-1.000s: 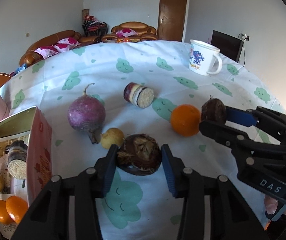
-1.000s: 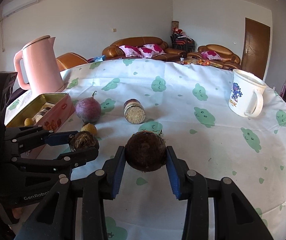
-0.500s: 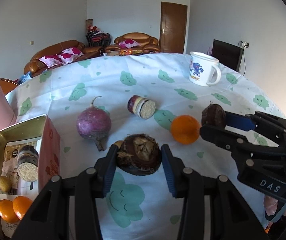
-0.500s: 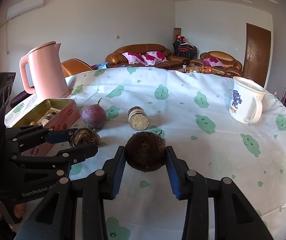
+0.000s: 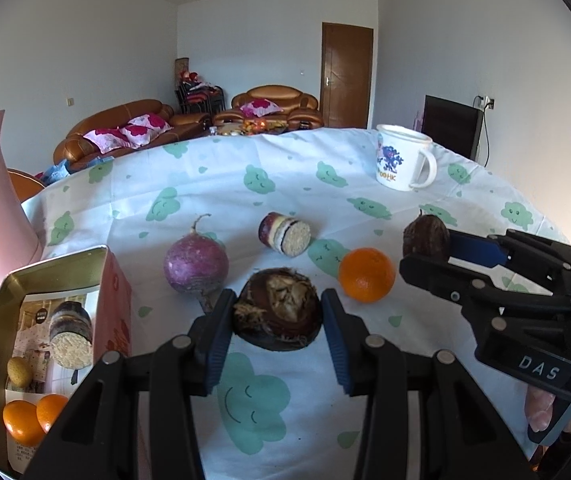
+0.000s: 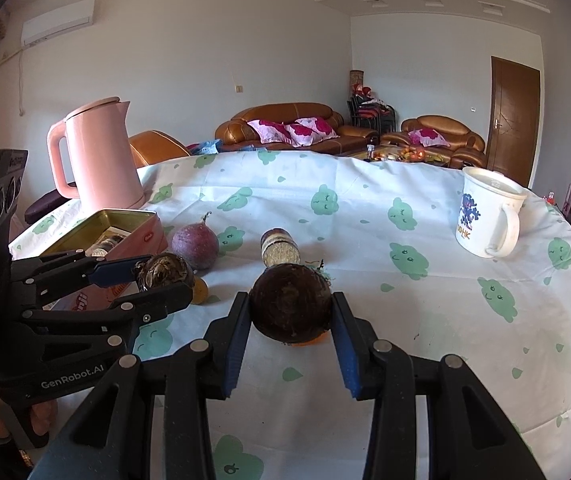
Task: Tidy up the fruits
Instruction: 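Lift both dark brown cakes off the cloth with both grippers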
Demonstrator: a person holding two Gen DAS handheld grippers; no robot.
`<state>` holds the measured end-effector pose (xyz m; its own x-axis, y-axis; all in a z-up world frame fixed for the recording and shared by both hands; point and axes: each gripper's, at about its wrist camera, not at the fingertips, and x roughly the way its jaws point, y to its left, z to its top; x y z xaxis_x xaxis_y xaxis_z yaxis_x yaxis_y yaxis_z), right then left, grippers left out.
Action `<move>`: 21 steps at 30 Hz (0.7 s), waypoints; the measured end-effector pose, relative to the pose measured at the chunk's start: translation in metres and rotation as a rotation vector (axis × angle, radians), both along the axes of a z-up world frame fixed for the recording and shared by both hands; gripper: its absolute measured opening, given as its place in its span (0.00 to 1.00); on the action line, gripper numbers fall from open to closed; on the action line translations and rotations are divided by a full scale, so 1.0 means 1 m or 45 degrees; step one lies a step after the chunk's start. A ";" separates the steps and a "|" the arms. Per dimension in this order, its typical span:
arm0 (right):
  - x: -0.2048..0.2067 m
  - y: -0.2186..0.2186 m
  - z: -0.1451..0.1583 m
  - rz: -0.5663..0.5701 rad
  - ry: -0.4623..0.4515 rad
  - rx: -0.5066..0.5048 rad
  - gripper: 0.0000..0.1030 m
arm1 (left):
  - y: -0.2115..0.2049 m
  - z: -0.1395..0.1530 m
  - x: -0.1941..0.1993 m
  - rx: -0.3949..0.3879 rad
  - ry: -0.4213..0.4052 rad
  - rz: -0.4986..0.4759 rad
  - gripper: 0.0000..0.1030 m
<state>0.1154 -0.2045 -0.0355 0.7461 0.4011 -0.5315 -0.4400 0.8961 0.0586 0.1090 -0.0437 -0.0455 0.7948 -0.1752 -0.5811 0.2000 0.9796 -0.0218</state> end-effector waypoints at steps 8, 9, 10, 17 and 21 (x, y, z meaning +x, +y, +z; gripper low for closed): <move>-0.003 -0.002 0.003 -0.003 -0.033 0.016 0.41 | 0.000 0.003 -0.004 0.004 -0.037 0.011 0.44; -0.004 -0.003 0.003 -0.004 -0.037 0.018 0.41 | 0.000 0.003 -0.005 0.007 -0.043 0.014 0.44; -0.005 -0.003 0.003 -0.004 -0.042 0.020 0.41 | 0.001 0.004 -0.005 0.009 -0.048 0.016 0.44; -0.008 -0.004 0.004 -0.007 -0.062 0.027 0.41 | 0.001 0.006 -0.010 0.015 -0.089 0.035 0.44; -0.010 -0.005 0.005 -0.008 -0.077 0.034 0.41 | 0.004 0.008 -0.012 0.003 -0.103 0.049 0.44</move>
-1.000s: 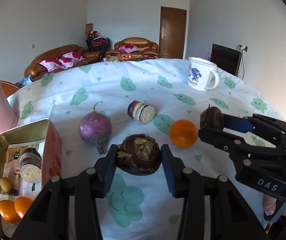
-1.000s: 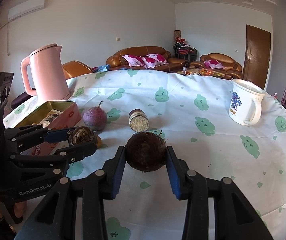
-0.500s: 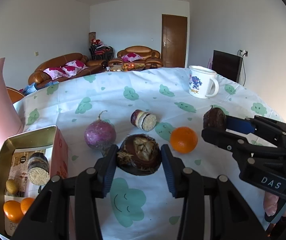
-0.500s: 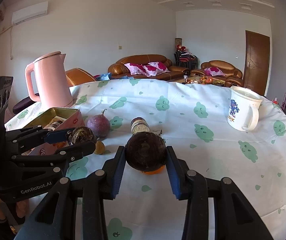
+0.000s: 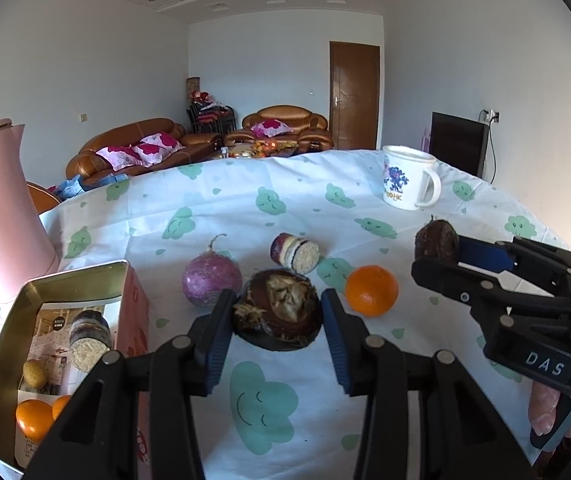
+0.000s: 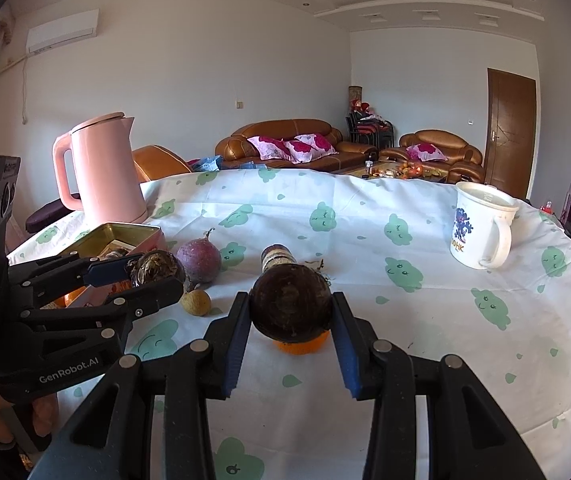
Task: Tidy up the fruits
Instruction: 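Lift both dark brown cakes off the cloth with both grippers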
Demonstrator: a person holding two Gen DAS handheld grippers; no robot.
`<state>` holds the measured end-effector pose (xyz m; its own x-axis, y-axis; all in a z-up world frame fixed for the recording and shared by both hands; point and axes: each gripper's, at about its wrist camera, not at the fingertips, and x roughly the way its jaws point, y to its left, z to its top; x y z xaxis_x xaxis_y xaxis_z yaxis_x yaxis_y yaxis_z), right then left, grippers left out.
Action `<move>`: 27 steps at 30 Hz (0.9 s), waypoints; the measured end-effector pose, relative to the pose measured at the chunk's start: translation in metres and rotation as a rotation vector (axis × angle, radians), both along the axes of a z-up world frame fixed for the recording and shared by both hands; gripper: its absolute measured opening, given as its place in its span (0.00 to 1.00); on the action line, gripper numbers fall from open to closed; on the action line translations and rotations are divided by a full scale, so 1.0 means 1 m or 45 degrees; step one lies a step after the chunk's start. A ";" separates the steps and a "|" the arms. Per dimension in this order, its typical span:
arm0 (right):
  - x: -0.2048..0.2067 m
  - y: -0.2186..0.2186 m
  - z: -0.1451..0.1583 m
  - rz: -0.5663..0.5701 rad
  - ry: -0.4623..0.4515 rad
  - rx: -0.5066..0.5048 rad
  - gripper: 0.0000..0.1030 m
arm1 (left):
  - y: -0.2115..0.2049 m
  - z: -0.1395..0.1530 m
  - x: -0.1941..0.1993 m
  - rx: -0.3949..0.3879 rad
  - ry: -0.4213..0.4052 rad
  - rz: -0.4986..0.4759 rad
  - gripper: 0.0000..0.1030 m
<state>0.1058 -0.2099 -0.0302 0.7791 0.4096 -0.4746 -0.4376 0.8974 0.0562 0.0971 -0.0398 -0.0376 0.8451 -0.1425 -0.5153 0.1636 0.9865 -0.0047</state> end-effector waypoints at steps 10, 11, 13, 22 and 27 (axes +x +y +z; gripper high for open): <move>-0.005 -0.002 0.003 0.001 -0.040 0.012 0.40 | 0.002 0.002 -0.005 -0.015 -0.042 0.013 0.44; -0.006 -0.002 0.003 0.000 -0.045 0.015 0.40 | 0.002 0.003 -0.006 -0.015 -0.045 0.013 0.44; -0.006 -0.003 0.004 0.000 -0.048 0.017 0.41 | 0.003 0.003 -0.006 -0.015 -0.049 0.016 0.44; -0.010 -0.004 0.006 0.002 -0.077 0.026 0.40 | 0.003 0.007 -0.011 -0.020 -0.089 0.023 0.44; -0.013 -0.005 0.007 0.004 -0.101 0.034 0.41 | 0.004 0.008 -0.014 -0.022 -0.110 0.028 0.44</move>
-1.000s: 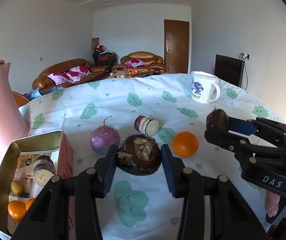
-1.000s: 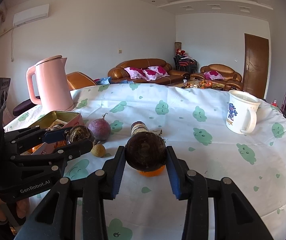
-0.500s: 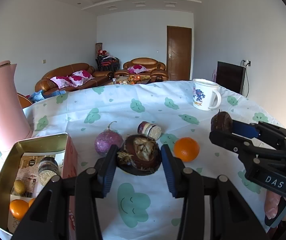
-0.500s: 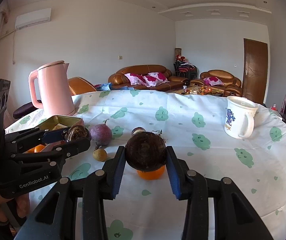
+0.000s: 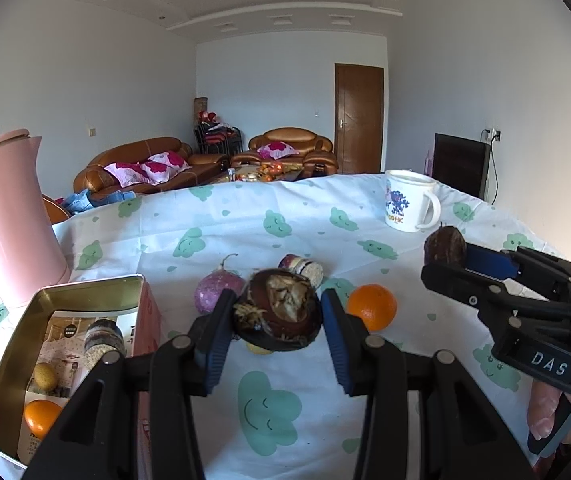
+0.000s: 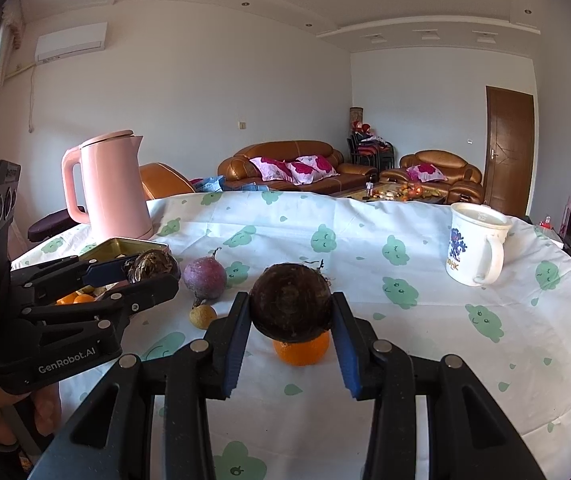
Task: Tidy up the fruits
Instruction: 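Lift both dark brown cakes off the cloth with both grippers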
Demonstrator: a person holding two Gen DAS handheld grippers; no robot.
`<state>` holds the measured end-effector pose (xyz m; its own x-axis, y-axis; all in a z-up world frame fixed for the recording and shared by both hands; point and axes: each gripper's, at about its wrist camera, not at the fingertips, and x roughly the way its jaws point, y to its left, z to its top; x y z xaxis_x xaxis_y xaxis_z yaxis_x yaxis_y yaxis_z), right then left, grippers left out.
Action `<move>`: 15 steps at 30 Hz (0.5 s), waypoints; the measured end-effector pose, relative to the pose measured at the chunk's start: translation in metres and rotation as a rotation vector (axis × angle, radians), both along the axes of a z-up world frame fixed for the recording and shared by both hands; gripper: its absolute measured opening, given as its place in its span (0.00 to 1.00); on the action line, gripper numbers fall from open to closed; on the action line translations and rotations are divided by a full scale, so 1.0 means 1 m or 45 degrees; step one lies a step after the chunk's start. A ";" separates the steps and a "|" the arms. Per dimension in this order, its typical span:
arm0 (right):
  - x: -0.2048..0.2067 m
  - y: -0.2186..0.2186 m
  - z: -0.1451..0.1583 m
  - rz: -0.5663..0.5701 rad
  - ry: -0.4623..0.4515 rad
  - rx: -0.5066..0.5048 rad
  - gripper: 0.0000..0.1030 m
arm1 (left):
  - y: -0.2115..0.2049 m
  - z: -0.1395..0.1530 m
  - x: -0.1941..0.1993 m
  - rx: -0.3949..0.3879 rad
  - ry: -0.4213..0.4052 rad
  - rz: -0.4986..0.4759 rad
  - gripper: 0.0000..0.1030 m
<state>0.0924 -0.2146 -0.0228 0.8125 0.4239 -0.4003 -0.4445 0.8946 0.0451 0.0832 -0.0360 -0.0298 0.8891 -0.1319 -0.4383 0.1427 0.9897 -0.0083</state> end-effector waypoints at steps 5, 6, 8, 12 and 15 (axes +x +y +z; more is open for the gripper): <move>-0.002 -0.001 0.000 0.002 -0.011 0.006 0.40 | 0.001 0.001 -0.002 -0.001 -0.016 0.007 0.44; -0.002 -0.001 0.000 0.003 -0.014 0.007 0.41 | 0.002 0.001 -0.003 -0.002 -0.022 0.009 0.44; -0.004 -0.001 0.001 0.003 -0.021 0.009 0.41 | 0.002 0.002 -0.004 -0.002 -0.030 0.011 0.44; -0.005 -0.002 0.001 0.004 -0.033 0.014 0.41 | 0.002 0.003 -0.006 -0.002 -0.046 0.013 0.44; -0.007 -0.003 0.002 0.003 -0.046 0.019 0.41 | 0.003 0.003 -0.008 -0.003 -0.056 0.016 0.44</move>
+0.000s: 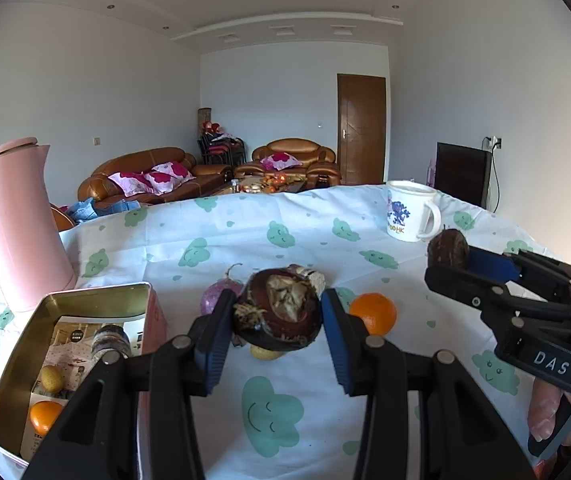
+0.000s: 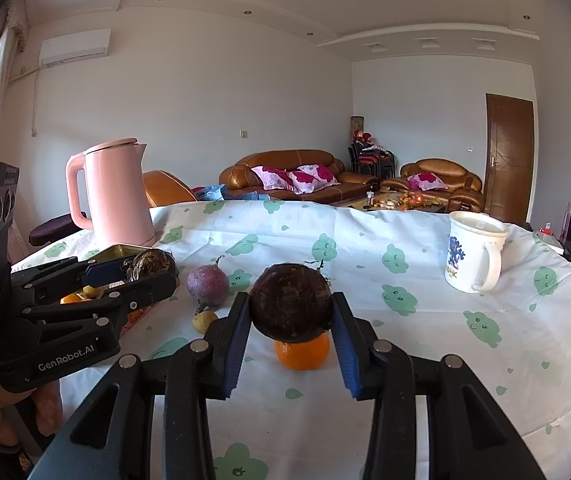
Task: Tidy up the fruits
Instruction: 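Lift both dark brown cakes off the cloth with both grippers, then carry both dark brown cakes over the tin box with both grippers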
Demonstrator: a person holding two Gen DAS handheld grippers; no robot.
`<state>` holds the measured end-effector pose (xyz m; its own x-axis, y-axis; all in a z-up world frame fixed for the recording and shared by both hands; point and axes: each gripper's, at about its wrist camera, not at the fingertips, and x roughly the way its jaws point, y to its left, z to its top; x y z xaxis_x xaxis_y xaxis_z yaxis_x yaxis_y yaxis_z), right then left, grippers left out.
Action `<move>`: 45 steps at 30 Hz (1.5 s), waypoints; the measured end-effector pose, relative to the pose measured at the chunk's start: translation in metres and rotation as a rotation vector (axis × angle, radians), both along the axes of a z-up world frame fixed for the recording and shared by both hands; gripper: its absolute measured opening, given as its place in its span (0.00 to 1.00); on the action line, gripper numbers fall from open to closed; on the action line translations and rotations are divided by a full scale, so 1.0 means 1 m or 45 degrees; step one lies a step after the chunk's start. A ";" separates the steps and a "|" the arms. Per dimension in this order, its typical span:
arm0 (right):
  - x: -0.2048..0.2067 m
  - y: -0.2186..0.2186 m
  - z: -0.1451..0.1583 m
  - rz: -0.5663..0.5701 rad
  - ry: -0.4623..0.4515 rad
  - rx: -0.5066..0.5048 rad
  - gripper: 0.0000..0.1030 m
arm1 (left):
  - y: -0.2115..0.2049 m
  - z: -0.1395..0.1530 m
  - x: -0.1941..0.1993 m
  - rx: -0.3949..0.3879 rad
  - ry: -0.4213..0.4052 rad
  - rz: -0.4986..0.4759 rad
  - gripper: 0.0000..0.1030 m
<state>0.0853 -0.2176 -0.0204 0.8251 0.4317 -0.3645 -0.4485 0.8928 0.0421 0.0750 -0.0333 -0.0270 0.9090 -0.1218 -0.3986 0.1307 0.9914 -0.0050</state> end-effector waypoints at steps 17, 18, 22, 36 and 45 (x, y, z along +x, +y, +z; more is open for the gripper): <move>-0.011 -0.002 0.004 0.007 -0.078 0.018 0.41 | 0.002 0.004 -0.014 -0.010 -0.095 0.014 0.44; -0.012 -0.002 0.004 0.007 -0.082 0.019 0.41 | 0.002 0.005 -0.015 -0.009 -0.101 0.016 0.44; -0.014 -0.003 0.005 0.003 -0.100 0.020 0.41 | 0.002 0.006 -0.018 -0.008 -0.124 0.025 0.44; -0.016 0.012 0.005 0.049 -0.109 0.003 0.41 | 0.006 0.007 -0.020 -0.024 -0.111 0.033 0.44; -0.015 0.029 0.004 0.091 -0.096 -0.022 0.41 | 0.016 0.006 -0.018 -0.029 -0.084 0.061 0.44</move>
<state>0.0707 -0.1887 -0.0159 0.8177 0.4847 -0.3105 -0.5125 0.8586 -0.0094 0.0567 -0.0169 -0.0213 0.9381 -0.0862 -0.3356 0.0842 0.9962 -0.0206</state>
